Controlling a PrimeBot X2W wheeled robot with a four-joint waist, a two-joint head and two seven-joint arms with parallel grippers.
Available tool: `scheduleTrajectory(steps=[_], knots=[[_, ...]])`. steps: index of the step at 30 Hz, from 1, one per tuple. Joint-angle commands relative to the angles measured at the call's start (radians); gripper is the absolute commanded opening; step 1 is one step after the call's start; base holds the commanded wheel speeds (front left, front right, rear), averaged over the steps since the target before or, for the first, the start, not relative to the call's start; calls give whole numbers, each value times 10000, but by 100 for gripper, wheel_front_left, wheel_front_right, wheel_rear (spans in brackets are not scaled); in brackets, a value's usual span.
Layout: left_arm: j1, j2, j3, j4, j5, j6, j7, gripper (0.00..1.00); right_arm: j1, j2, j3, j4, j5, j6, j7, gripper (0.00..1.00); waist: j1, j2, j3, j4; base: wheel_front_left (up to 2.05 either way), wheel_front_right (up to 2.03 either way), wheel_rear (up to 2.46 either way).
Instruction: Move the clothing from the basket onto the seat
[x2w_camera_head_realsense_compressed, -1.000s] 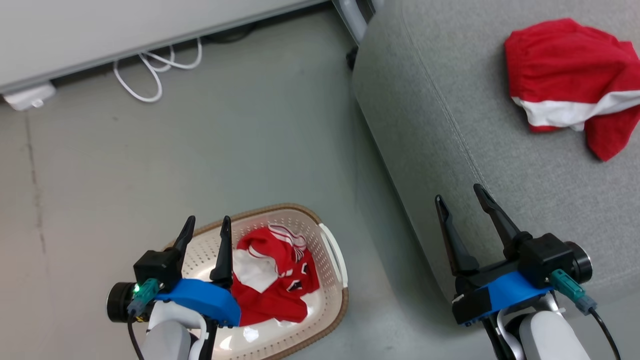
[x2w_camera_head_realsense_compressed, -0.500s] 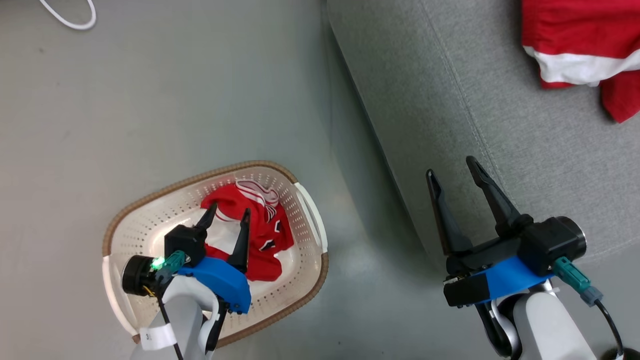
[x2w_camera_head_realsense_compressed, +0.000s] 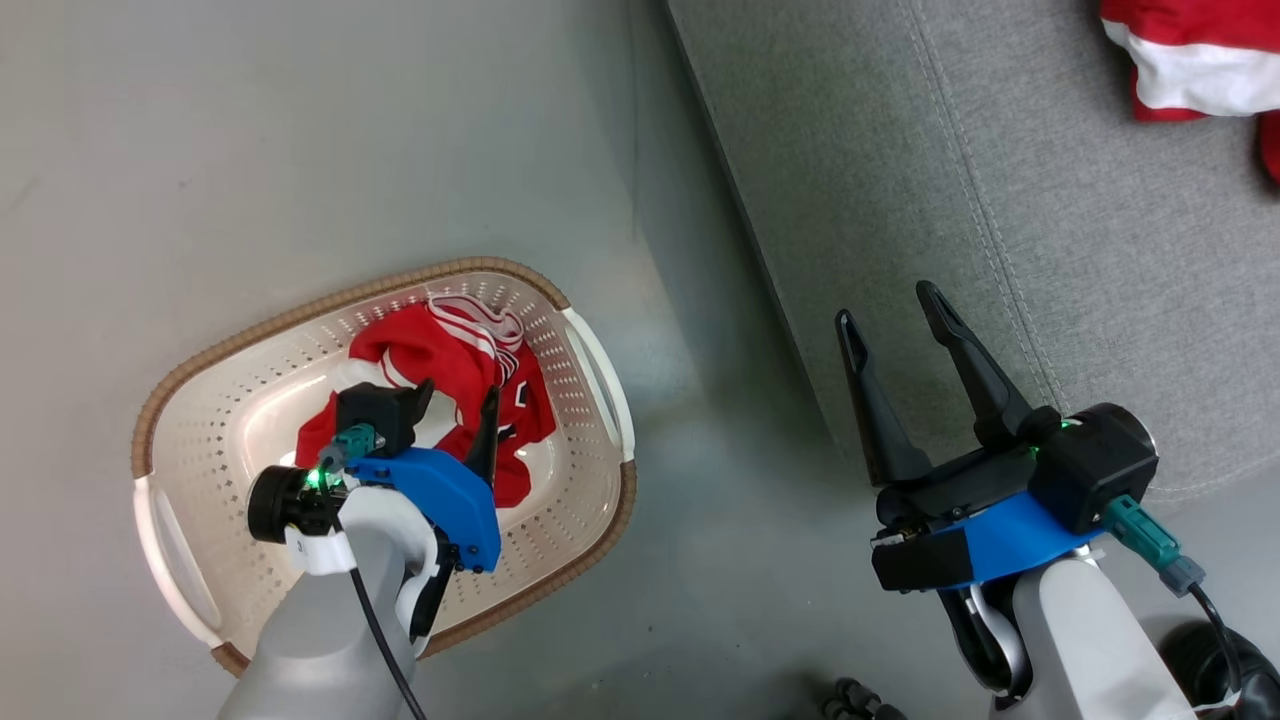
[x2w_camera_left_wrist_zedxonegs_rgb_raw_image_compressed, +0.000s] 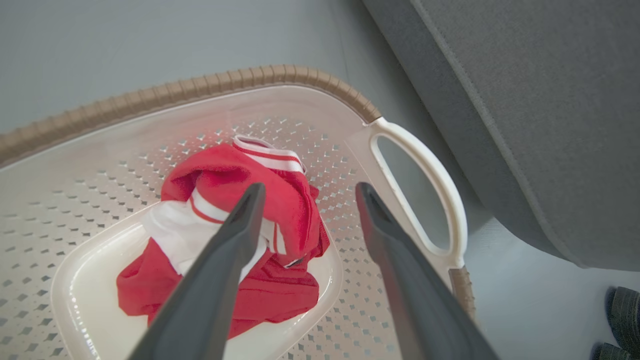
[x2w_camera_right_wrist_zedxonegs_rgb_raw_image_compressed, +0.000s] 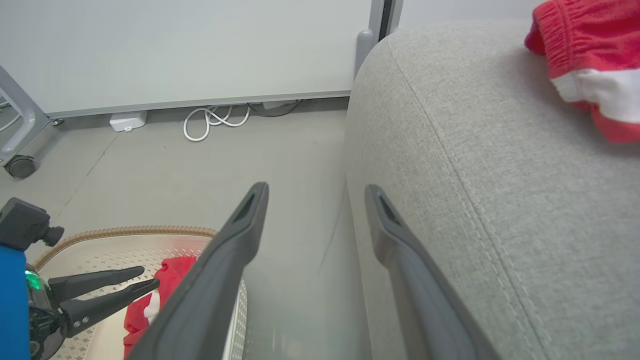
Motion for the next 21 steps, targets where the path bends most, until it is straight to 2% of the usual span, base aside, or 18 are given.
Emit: scheduleTrajectory(steps=[1, 10, 21], knots=[[-239, -11, -4, 127, -119, -17, 94, 100, -152, 12, 17, 17, 72, 1, -61, 100, -1, 0, 122, -53, 0, 0, 0], [-823, -145, 46, 935, -1412, -17, 778, 100, -416, 12, 195, 133, 223, 1, -158, 100, -1, 0, 523, -219, 0, 0, 0], [-1489, -10, 438, 1956, -2098, -14, 1020, 100, -546, 12, 397, 17, 504, 1, -179, 100, -1, 0, 1035, -627, 0, 0, 0]])
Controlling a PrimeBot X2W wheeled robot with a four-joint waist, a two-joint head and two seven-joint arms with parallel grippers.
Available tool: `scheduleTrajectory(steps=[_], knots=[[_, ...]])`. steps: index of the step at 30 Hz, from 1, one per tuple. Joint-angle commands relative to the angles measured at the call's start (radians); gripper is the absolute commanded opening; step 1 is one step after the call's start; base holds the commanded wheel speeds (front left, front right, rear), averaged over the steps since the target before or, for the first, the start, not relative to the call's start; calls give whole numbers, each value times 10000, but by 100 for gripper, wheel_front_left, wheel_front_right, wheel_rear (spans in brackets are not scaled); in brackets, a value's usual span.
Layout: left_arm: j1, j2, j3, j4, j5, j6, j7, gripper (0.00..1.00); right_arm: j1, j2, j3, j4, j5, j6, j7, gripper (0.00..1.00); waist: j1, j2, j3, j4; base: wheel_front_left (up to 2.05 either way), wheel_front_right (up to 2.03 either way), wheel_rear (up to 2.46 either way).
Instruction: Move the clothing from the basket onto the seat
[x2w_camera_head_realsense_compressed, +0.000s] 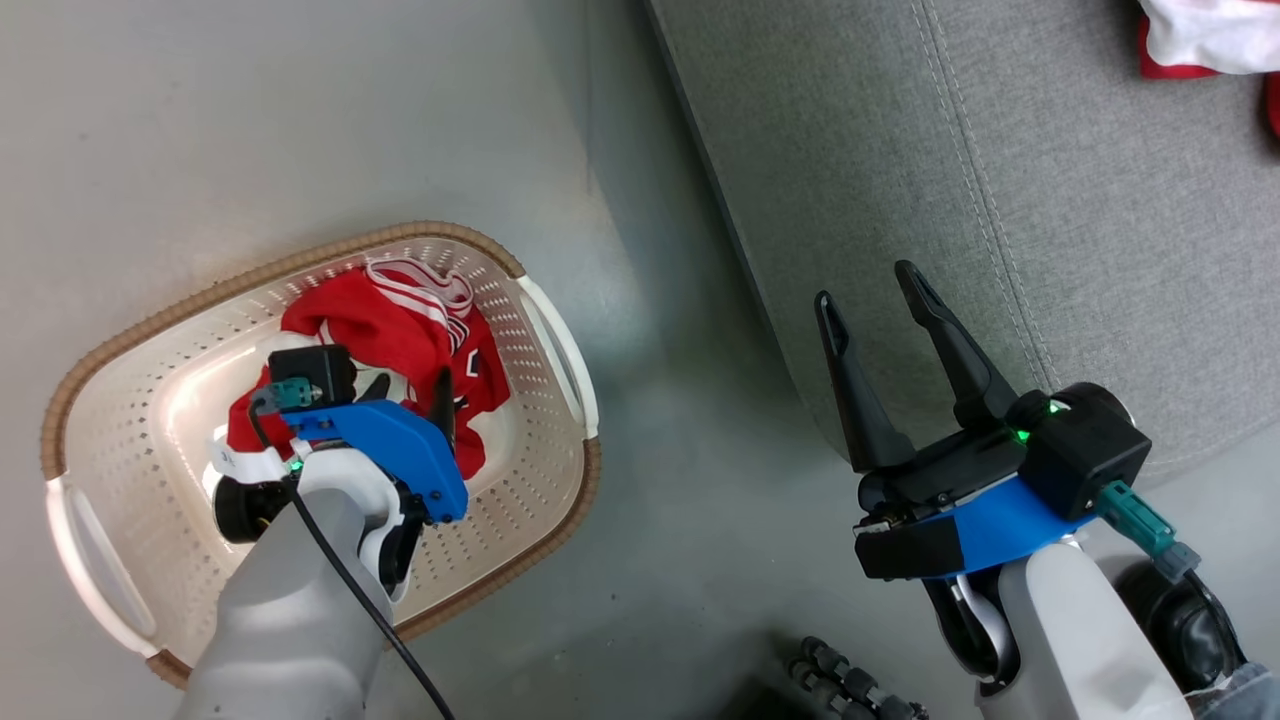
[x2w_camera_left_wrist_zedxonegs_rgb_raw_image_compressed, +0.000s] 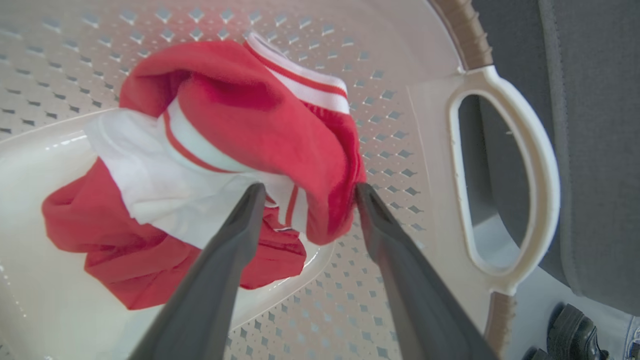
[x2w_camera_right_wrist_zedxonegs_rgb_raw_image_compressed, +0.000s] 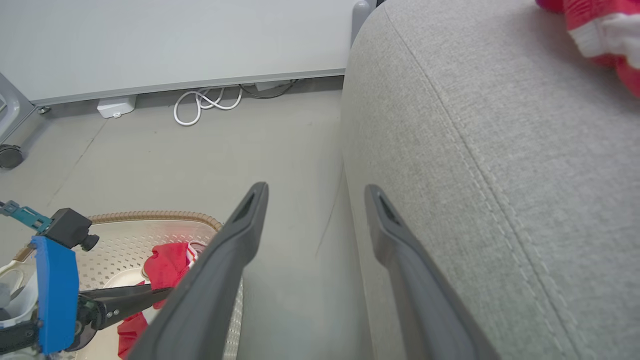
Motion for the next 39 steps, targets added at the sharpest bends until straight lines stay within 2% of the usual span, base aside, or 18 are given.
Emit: scheduleTrajectory(steps=[1, 14, 15, 16, 17, 19, 20, 21, 39], knots=[[-233, 90, 44, 48, -77, -15, 6, 100, -166, 12, -2, -65, 94, 1, -50, 100, -1, 0, 124, -104, 0, 0, 0], [-948, 269, 13, 512, -202, 105, -227, 100, -121, 12, 163, -314, 297, 1, -52, 100, -1, 0, 588, -338, 0, 0, 0], [-964, 272, 10, 530, -216, 104, -242, 96, -127, 12, 174, -314, 305, 1, -52, 100, -1, 0, 596, -340, 0, 0, 0], [-981, 275, 17, 551, -237, 103, -252, 80, -129, 12, 184, -316, 312, 1, -52, 100, -1, 0, 600, -343, 0, 0, 0], [-1001, 278, 21, 570, -250, 101, -272, 60, -128, 12, 194, -314, 309, 1, -52, 100, -1, 0, 605, -345, 0, 0, 0], [-1032, 290, 4, 601, -244, 99, -296, 32, -128, 12, 201, -307, 305, 1, -52, 100, -1, 0, 613, -344, 0, 0, 0], [-1048, 295, -12, 616, -246, 97, -306, 9, -131, 12, 198, -302, 296, 1, -52, 100, -1, 0, 616, -342, 0, 0, 0], [-1062, 298, -24, 631, -246, 96, -319, 0, -136, 12, 195, -303, 292, 1, -52, 100, -1, 0, 620, -342, 0, 0, 0], [-1063, 255, -359, 775, -227, 30, -457, 0, -244, 12, 241, -162, 216, 1, -53, 100, -1, 0, 342, -273, 0, 0, 0]])
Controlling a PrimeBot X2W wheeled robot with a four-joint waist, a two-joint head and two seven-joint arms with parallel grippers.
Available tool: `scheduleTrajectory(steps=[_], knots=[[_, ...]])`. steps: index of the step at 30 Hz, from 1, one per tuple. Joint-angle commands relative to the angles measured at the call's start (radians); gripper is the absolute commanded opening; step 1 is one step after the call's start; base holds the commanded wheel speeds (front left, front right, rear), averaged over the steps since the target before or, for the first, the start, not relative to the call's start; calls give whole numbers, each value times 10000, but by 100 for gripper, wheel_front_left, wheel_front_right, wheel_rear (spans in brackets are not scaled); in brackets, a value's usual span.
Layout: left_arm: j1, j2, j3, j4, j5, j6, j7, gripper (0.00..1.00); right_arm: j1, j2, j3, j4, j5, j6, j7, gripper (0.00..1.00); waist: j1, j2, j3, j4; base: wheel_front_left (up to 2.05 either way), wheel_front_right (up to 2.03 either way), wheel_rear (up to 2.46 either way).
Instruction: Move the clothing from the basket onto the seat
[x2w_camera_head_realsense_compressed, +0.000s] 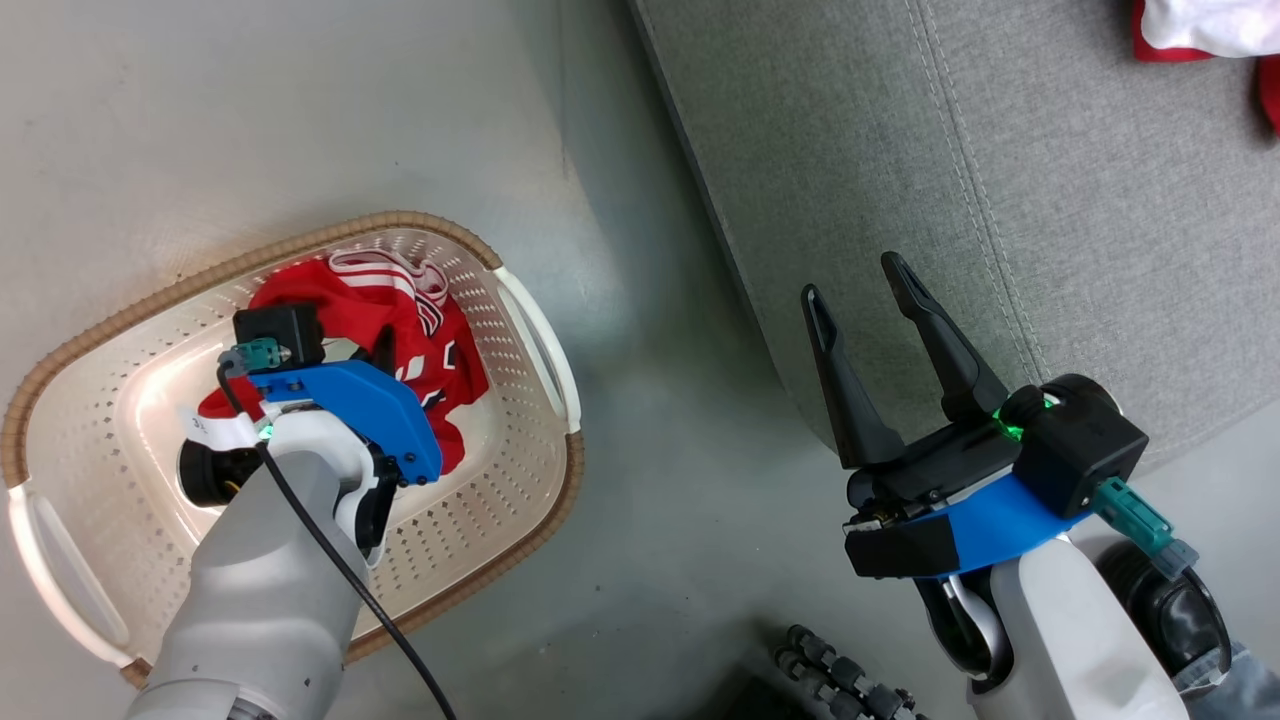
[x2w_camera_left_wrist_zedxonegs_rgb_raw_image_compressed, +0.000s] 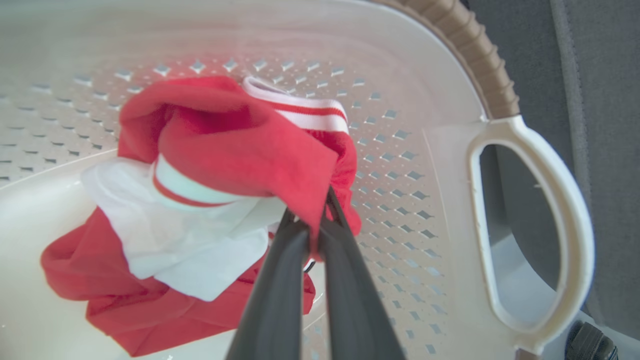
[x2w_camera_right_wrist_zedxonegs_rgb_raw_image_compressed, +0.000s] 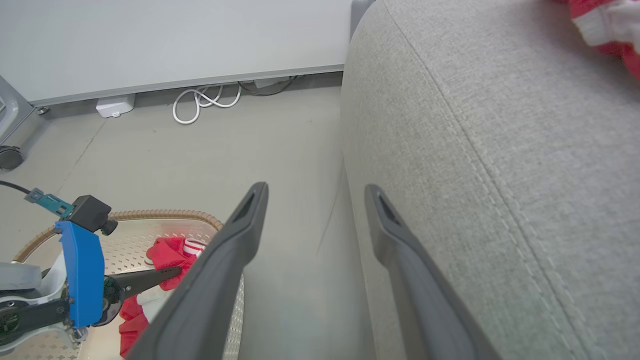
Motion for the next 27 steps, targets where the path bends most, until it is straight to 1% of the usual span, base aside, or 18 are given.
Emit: scheduleTrajectory(steps=[1, 8, 14, 17, 22, 27], knots=[[-113, 28, -26, 4, 23, -23, -52, 0, -138, 12, -13, 19, -79, 1, -49, 100, 0, 0, -46, 26, 0, 0, 0], [176, -163, -376, 17, 153, -61, -257, 0, -160, 12, -117, 93, -301, 1, -48, 100, 0, 0, -622, 414, 0, 0, 0], [512, -349, -734, -130, 157, -74, -501, 0, -101, 12, -205, 251, -634, 1, -43, 100, 0, 0, -1457, 945, 0, 0, 0], [670, -406, -1120, -243, 333, -61, -648, 0, -72, 11, -210, 368, -791, 1, -43, 100, 0, 0, -1903, 1174, 0, 0, 0], [970, -444, -1625, -567, 437, -65, -887, 0, 67, 9, -273, 524, -1001, 1, 60, 100, 0, 0, -2647, 1546, 0, 0, 0], [1436, -452, -2058, -1143, 194, -66, -1010, 0, 309, 8, -387, 567, -1193, 1, 315, 100, 0, 0, -3491, 1901, 0, 0, 0]])
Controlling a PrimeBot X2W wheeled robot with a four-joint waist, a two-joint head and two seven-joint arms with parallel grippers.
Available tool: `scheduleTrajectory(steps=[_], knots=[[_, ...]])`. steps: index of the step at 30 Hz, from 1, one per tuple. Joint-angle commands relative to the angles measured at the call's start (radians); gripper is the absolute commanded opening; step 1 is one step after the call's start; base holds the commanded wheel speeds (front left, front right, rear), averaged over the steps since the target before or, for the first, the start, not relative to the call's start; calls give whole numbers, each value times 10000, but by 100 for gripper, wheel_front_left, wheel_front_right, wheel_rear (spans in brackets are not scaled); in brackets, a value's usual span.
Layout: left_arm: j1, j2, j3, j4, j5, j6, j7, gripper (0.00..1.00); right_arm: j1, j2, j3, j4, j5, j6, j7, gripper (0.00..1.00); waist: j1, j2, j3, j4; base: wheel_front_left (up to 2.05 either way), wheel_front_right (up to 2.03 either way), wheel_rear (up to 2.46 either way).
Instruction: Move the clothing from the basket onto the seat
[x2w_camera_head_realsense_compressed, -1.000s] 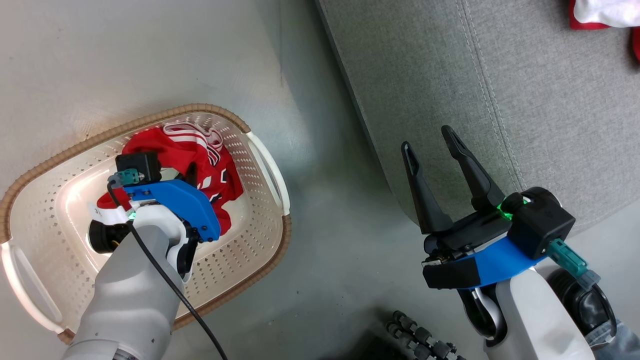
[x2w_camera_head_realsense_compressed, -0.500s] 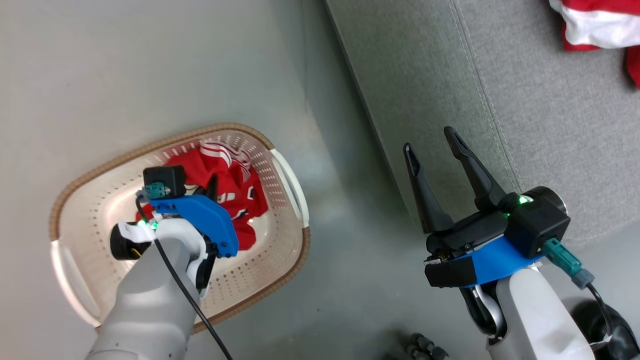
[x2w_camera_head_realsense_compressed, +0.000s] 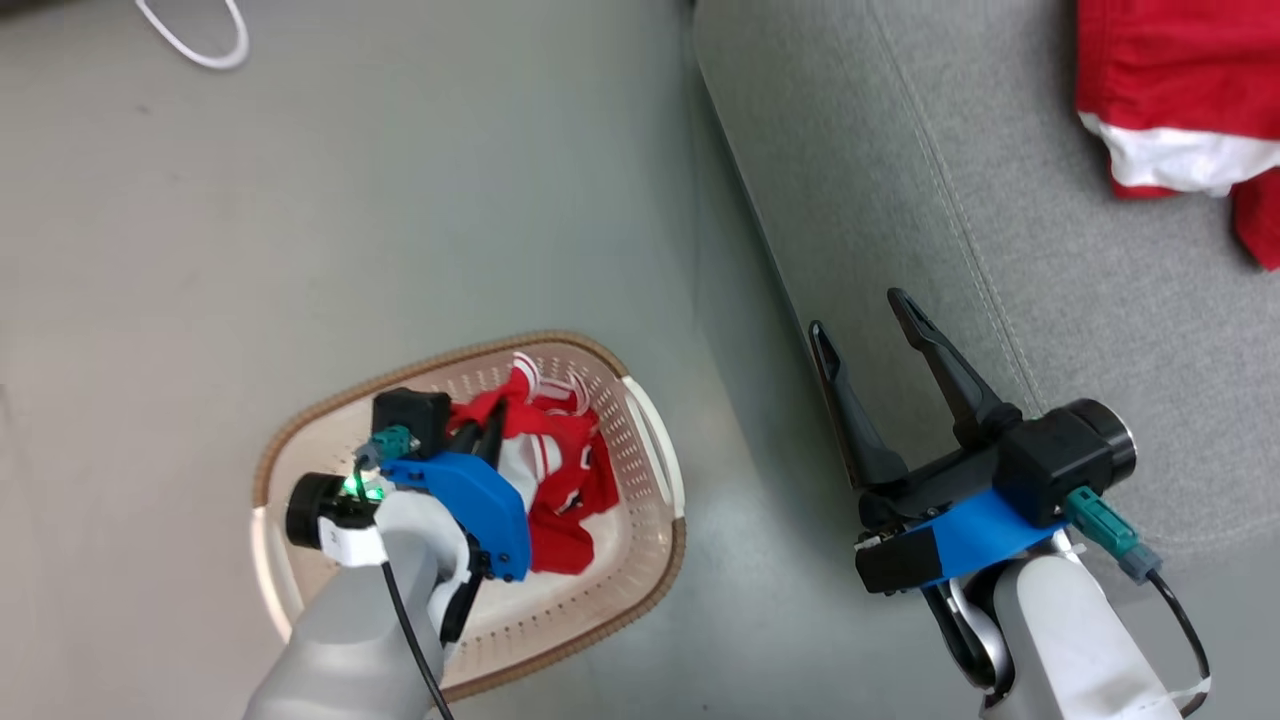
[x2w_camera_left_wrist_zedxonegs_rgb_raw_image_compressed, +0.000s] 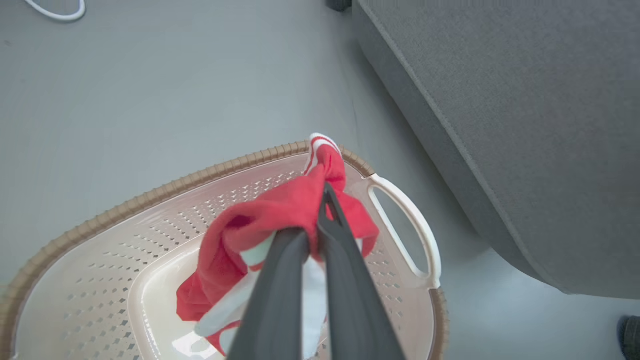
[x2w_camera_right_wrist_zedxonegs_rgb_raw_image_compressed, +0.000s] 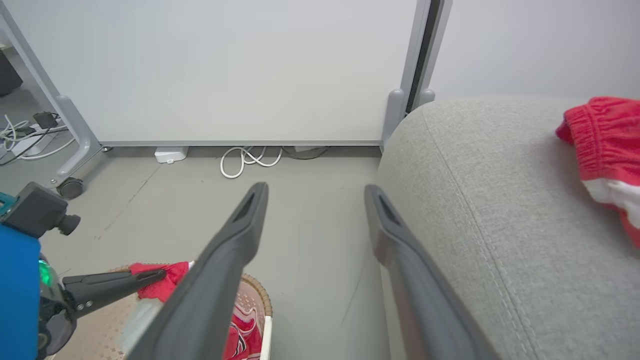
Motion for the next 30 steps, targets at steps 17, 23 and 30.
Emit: scheduleTrajectory(steps=[17, 23, 30], knots=[[1010, -5, -1241, -1993, -336, -1, -165, 0, 1433, -114, -295, 21, -149, 1, 795, 100, 1, 0, -3311, 1703, 0, 0, 0], [1125, -6, -1278, -2696, -249, 46, -166, 0, 1872, -114, -299, -60, -88, 1, 1016, 100, 1, 0, -4055, 2188, 0, 0, 0], [588, -9, -1786, -3229, -40, 21, -167, 0, 2149, -101, -85, -29, 19, 1, 1246, 100, 1, 0, -4638, 2614, 0, 0, 0]])
